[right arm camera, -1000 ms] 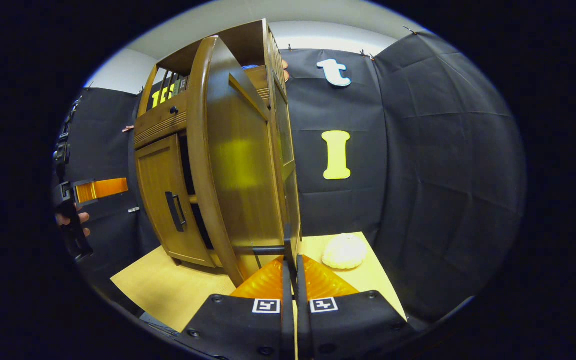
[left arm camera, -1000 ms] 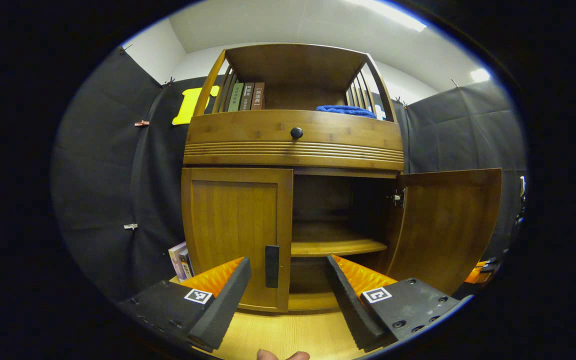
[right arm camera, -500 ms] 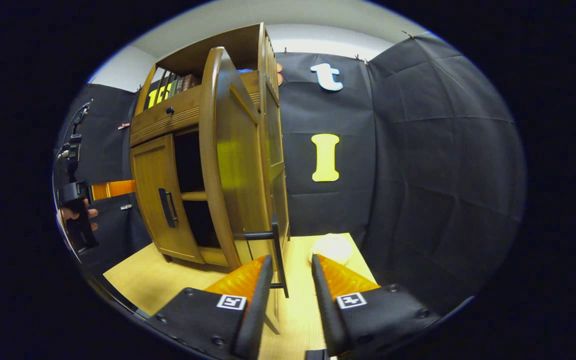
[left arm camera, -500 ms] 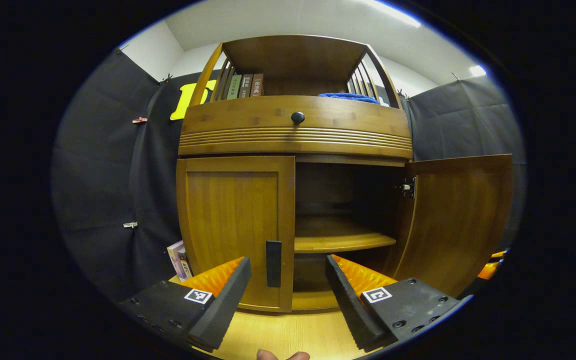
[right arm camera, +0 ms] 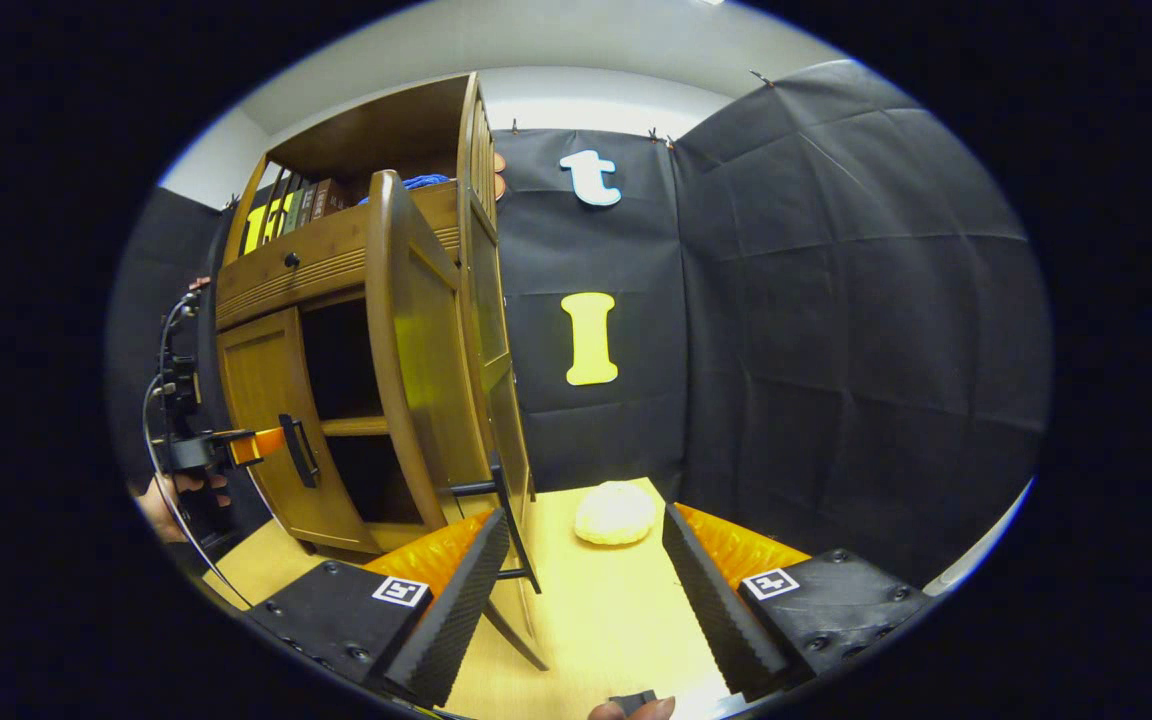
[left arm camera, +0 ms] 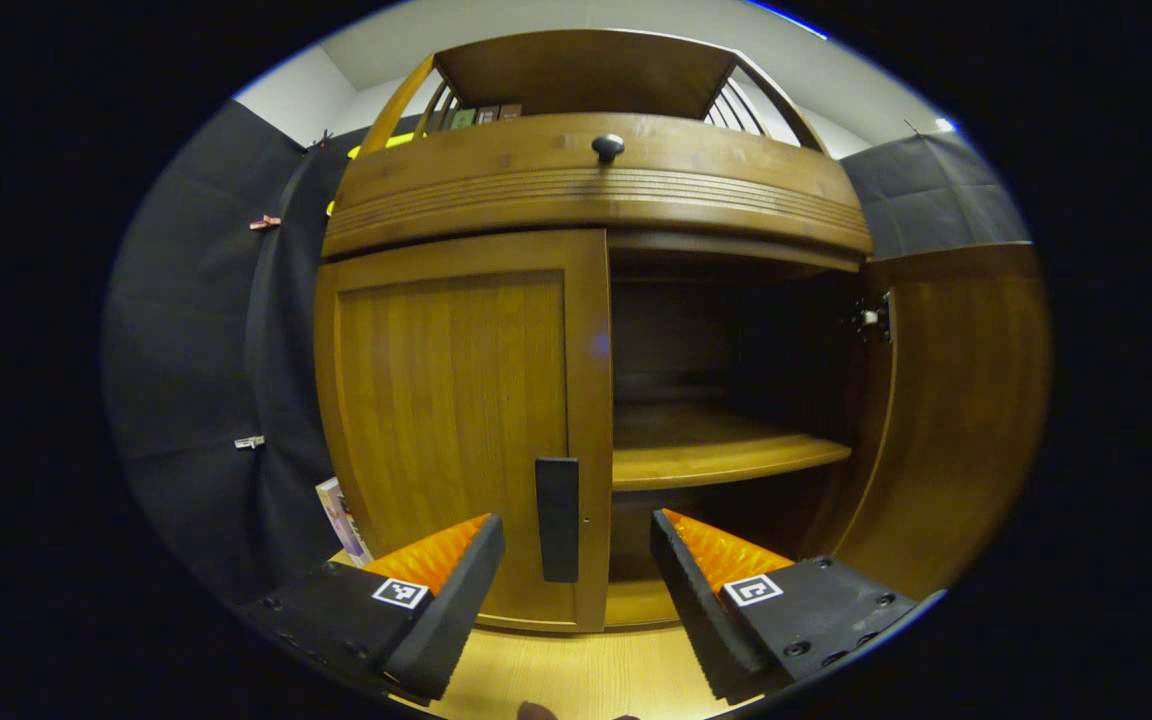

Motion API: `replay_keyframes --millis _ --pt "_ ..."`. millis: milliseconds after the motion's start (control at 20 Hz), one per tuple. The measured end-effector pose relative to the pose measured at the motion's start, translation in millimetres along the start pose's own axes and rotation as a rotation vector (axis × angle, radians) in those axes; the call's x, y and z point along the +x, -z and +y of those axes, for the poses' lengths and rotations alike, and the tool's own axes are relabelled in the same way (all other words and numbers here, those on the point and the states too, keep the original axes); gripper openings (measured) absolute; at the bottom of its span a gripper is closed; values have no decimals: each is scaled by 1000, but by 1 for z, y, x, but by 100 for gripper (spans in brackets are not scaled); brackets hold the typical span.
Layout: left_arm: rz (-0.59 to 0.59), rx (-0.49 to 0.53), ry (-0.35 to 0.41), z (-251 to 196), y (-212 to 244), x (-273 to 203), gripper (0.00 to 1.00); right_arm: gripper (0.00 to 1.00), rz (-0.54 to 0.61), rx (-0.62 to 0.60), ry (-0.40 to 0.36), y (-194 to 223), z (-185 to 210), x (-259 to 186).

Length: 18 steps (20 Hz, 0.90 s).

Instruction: Open the right door of the double-door shoe cabinet with the right hand, and open the left door with the left hand.

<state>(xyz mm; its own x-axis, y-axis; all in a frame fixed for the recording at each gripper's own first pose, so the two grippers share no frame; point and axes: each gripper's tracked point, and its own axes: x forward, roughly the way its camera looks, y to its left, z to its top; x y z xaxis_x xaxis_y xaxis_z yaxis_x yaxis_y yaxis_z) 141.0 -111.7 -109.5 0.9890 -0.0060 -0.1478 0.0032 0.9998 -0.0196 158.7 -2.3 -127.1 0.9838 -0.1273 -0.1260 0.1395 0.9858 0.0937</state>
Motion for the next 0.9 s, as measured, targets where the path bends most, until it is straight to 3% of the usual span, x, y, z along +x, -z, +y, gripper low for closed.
replay_keyframes --millis 400,500,550,650,900 --pt "39 -10 -46 19 24 70 70 98 -53 -28 -7 -22 20 -23" --pt "30 -8 -28 14 23 79 59 98 -45 -30 -5 -20 22 -27" --pt "29 0 -32 12 23 80 45 98 -42 -31 -5 -20 23 -28" --pt "27 -1 -36 13 24 79 37 98 -45 -30 -2 -22 26 -31" --pt "32 -5 4 14 24 67 31 98 -78 -34 3 -34 38 -34"
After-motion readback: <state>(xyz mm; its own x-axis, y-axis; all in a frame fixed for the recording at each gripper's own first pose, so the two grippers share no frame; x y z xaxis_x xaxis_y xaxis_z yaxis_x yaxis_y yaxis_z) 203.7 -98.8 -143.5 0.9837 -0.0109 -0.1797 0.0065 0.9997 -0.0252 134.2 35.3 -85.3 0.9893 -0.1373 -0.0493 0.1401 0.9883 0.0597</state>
